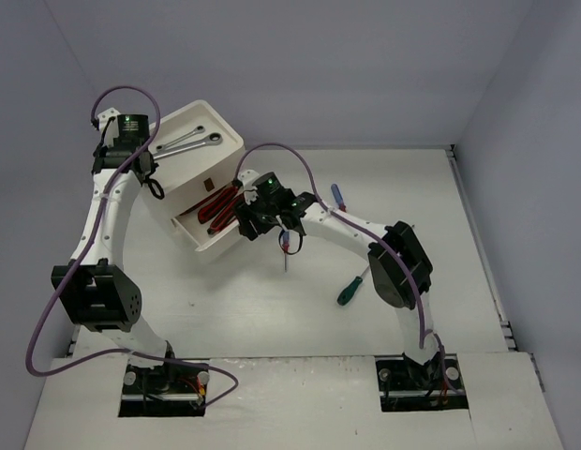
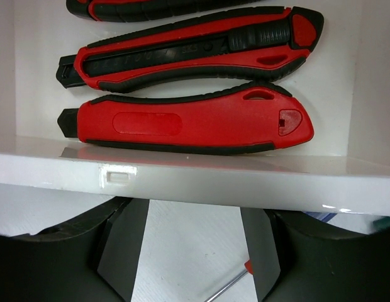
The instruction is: Sort the tools into containers
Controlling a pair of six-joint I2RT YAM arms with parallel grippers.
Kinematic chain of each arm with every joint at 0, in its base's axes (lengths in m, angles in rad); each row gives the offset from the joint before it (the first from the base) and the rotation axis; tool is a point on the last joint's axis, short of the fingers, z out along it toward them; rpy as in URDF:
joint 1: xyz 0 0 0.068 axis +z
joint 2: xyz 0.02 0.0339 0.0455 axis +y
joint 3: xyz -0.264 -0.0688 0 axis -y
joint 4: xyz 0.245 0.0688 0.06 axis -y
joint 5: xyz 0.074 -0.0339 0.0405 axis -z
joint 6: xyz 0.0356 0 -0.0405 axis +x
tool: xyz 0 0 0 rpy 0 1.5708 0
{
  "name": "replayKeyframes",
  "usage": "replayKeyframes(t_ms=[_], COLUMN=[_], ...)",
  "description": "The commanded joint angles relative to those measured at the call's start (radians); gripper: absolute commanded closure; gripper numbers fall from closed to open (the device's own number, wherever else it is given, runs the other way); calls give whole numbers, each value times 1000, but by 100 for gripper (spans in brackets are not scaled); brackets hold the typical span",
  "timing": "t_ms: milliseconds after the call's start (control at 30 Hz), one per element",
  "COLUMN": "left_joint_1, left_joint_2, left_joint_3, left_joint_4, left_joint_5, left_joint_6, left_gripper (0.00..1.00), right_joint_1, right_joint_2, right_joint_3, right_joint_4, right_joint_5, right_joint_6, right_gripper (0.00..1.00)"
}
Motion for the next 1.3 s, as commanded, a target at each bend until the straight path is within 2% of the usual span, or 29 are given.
replayKeyframes(t_ms=[0, 67, 233, 367, 500, 600, 1000, 1267], left_joint_1=[-15, -17, -17, -15, -15, -16, -16, -9], left_joint_2=[-31, -28, -28, -29, -41, -44, -63, -82], left_joint_3=[-21, -23, -25, -28, -43, -47, -55, -74], left_joint_4=[-1, -1, -1, -1, 6, 8, 8, 1], left_joint_5=[129, 137, 156, 165, 181, 197, 228, 274], left_joint_6=[-51, -51, -52, -54, -65, -69, -52, 3], left_gripper=[100, 100, 100, 100, 100, 100, 100, 100], right_joint_1=[44, 46, 59, 71, 78, 84, 61, 0], right_joint_2=[-15, -10, -11, -25, -19, -13, 32, 34], right_joint_3=[99, 104, 99, 92, 112, 130, 174, 192], right_joint_4=[281, 291, 301, 312, 331, 339, 348, 353], right_joint_5=[-57, -67, -98, -100, -114, -117, -69, -112], right_joint_6=[12, 20, 23, 13, 17, 17, -36, -133], right_gripper=[53, 62, 76, 81, 93, 97, 99, 95])
